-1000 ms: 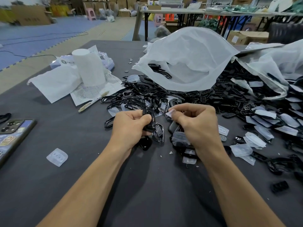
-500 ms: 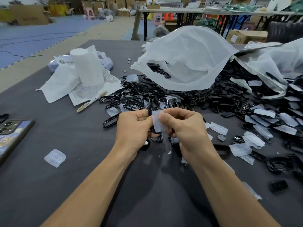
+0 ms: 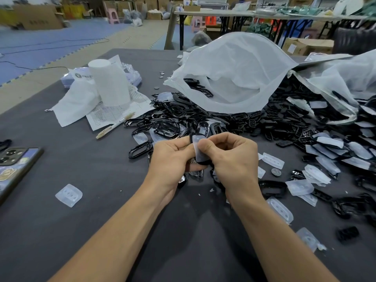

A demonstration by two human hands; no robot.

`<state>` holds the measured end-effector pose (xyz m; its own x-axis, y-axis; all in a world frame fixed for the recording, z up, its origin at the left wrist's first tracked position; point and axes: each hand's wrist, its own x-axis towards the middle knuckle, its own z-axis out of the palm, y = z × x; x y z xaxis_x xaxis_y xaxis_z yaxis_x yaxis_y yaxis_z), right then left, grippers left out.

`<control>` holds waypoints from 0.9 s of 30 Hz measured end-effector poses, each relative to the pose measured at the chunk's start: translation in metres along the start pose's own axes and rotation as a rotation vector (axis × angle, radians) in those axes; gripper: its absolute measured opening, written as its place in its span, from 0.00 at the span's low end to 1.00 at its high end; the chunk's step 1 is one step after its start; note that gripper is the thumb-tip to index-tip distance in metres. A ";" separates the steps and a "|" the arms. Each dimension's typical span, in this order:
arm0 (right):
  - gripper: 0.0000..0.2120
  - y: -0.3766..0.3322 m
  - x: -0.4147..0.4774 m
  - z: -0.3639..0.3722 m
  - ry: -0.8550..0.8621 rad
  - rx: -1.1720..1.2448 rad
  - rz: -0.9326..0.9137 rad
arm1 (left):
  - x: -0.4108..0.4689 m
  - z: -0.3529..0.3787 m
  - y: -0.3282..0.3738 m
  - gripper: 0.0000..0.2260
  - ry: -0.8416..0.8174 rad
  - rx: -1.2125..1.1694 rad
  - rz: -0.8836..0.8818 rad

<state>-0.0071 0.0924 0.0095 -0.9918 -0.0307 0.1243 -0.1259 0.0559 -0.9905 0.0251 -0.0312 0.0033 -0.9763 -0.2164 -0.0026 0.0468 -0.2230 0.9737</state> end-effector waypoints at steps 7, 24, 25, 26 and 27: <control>0.08 -0.002 0.000 -0.002 0.061 -0.046 -0.031 | 0.002 0.000 0.001 0.10 -0.116 -0.121 -0.060; 0.10 -0.001 0.003 -0.001 0.092 -0.176 -0.088 | 0.000 0.002 -0.001 0.16 -0.097 -0.178 -0.040; 0.10 0.000 0.004 -0.001 0.089 -0.183 -0.085 | 0.000 0.002 -0.002 0.15 -0.103 -0.181 -0.042; 0.09 0.000 0.004 -0.001 0.089 -0.193 -0.081 | 0.000 0.002 -0.004 0.15 -0.105 -0.180 -0.043; 0.09 0.001 0.005 -0.002 0.089 -0.207 -0.076 | 0.000 0.002 -0.005 0.15 -0.105 -0.173 -0.044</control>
<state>-0.0123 0.0940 0.0092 -0.9763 0.0447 0.2118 -0.1933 0.2610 -0.9458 0.0242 -0.0282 -0.0013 -0.9944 -0.1050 -0.0116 0.0307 -0.3915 0.9197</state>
